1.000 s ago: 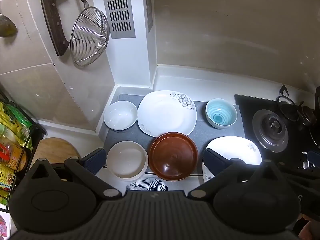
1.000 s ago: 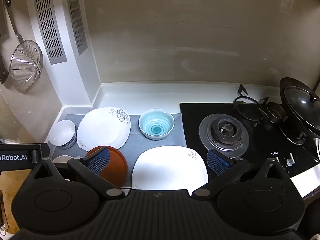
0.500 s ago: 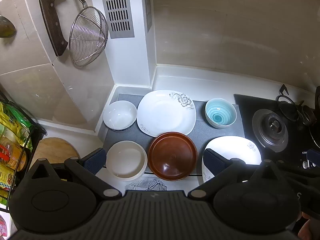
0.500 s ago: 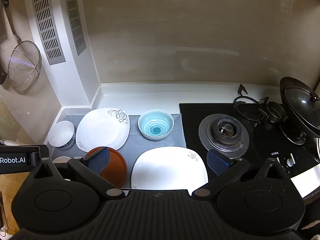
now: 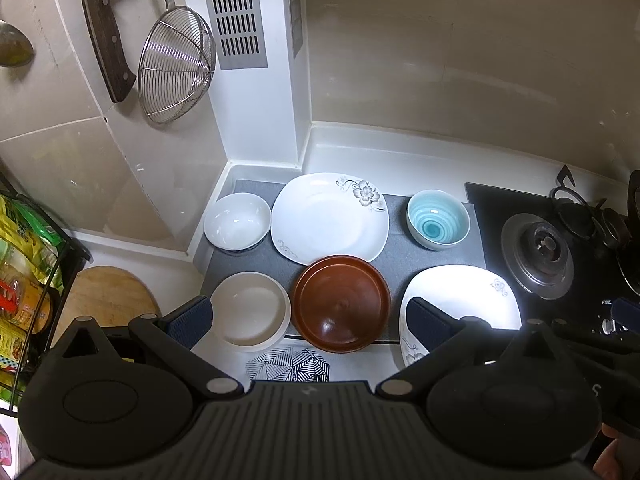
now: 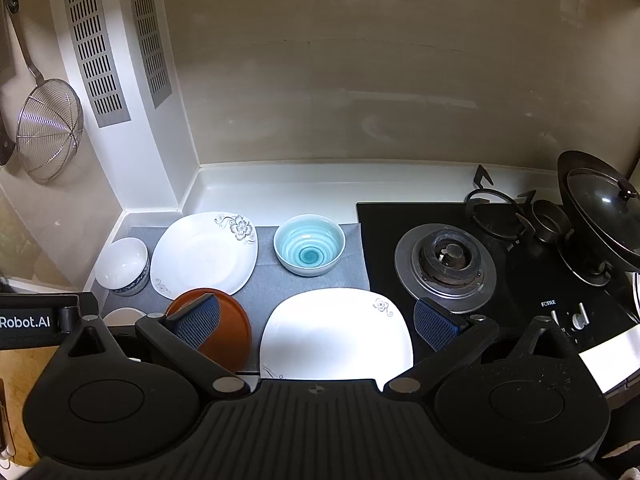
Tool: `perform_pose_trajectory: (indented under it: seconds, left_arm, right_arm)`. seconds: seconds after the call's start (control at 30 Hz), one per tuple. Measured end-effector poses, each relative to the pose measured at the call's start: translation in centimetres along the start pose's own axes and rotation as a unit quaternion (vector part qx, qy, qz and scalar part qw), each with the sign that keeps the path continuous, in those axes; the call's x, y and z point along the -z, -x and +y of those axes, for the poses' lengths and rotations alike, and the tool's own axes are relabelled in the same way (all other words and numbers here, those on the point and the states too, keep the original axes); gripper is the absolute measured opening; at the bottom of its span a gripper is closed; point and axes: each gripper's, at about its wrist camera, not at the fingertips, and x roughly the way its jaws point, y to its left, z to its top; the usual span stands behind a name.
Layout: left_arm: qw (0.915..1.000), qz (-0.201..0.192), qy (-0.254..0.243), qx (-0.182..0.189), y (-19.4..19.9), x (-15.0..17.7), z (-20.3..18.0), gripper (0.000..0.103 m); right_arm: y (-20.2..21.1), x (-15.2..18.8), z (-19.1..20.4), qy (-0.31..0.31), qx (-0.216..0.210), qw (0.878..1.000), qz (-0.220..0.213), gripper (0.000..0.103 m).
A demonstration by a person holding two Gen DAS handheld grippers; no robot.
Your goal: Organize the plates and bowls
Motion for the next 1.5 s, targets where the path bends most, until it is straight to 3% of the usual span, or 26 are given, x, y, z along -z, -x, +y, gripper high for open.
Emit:
perform_pose_trajectory:
  seconds: [1.5]
  left_arm:
    - [0.9999, 0.013, 0.006, 0.0, 0.0, 1.2, -1.4, 0.103]
  right_arm:
    - [1.0, 0.7, -1.2, 0.007, 0.008, 1.0, 0.004, 0.103]
